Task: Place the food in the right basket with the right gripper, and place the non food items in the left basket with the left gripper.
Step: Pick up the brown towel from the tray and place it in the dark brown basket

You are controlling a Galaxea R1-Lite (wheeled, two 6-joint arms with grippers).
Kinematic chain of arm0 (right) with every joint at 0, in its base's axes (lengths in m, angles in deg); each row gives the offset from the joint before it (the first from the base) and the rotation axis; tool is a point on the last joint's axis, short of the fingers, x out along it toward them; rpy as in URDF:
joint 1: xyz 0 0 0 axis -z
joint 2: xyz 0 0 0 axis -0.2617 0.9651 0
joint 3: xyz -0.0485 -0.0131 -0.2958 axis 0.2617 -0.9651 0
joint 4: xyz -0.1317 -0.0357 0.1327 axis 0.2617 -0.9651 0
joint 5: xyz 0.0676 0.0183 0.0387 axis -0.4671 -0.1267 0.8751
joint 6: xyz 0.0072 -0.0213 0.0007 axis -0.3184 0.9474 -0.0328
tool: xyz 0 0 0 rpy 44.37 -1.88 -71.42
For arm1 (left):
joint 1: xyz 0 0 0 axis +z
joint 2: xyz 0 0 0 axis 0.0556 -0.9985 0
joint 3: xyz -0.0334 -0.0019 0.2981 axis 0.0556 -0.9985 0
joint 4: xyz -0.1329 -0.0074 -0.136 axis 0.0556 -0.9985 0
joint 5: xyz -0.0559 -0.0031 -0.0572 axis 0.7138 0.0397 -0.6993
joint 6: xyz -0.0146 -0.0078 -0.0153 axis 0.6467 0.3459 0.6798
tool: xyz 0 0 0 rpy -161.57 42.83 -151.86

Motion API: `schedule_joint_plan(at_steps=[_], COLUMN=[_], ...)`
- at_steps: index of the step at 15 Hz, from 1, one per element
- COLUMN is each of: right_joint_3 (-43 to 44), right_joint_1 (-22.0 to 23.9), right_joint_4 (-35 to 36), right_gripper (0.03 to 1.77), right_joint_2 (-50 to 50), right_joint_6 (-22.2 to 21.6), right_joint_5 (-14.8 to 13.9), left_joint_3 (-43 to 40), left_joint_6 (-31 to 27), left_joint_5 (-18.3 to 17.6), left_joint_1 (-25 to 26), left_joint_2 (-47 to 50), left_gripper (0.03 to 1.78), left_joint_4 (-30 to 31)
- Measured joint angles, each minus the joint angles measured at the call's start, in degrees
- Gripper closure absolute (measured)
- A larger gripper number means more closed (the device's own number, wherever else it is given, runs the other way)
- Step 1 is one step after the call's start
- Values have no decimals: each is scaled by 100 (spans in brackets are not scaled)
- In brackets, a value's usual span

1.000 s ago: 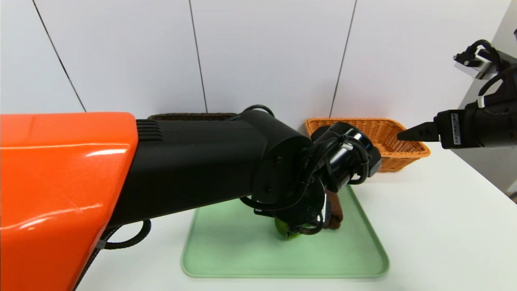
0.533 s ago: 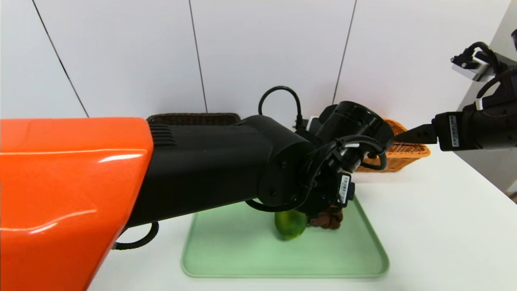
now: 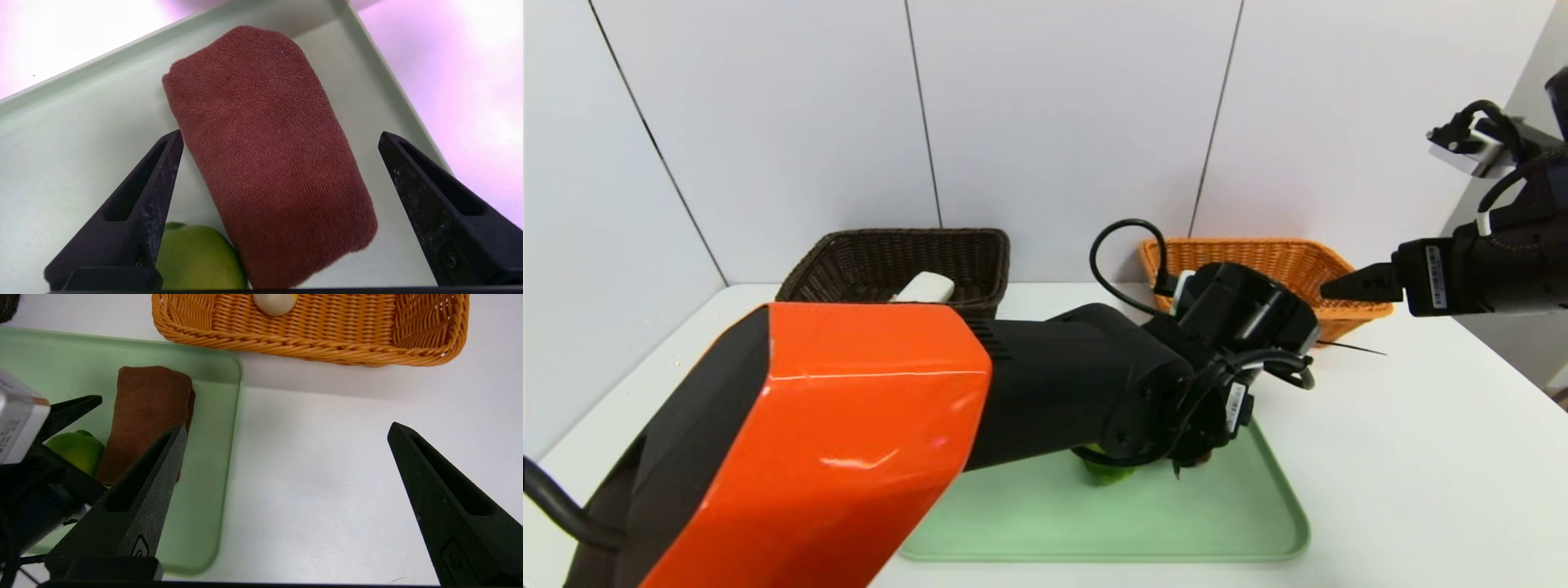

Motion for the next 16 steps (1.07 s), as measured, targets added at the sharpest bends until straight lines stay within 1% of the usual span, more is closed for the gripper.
schedule_joint_plan(at_steps=[3, 6, 7, 9, 10, 13, 14, 15, 16], right_joint_3=[-188, -258, -265, -269, -271, -271, -271, -271, -271], right_joint_1=[22, 28, 30, 33, 35, 35, 35, 35, 35], right_joint_4=[215, 226, 232, 232, 234, 234, 234, 234, 232], right_gripper=[10, 9, 9, 9, 9, 9, 9, 9, 9], right_joint_2=[-27, -39, -41, -46, -48, -48, -48, -48, -48], right_joint_6=[5, 10, 7, 5, 7, 7, 10, 7, 7], right_joint_5=[6, 11, 15, 28, 76, 119, 122, 124, 124], left_joint_3=[0, 0, 1, 4, 4, 1, -2, -2, -2], left_joint_6=[7, 7, 5, 2, -2, -6, -4, -13, -28], left_joint_5=[0, 2, 9, 11, 11, 11, 13, 13, 17], left_joint_1=[50, 78, 80, 83, 83, 85, 89, 91, 94], left_joint_2=[-168, -244, -255, -268, -268, -244, -210, -155, -80], left_gripper=[12, 12, 23, 57, 70, 101, 115, 148, 148], left_joint_4=[12, 6, 9, 10, 10, -11, -40, -63, -95])
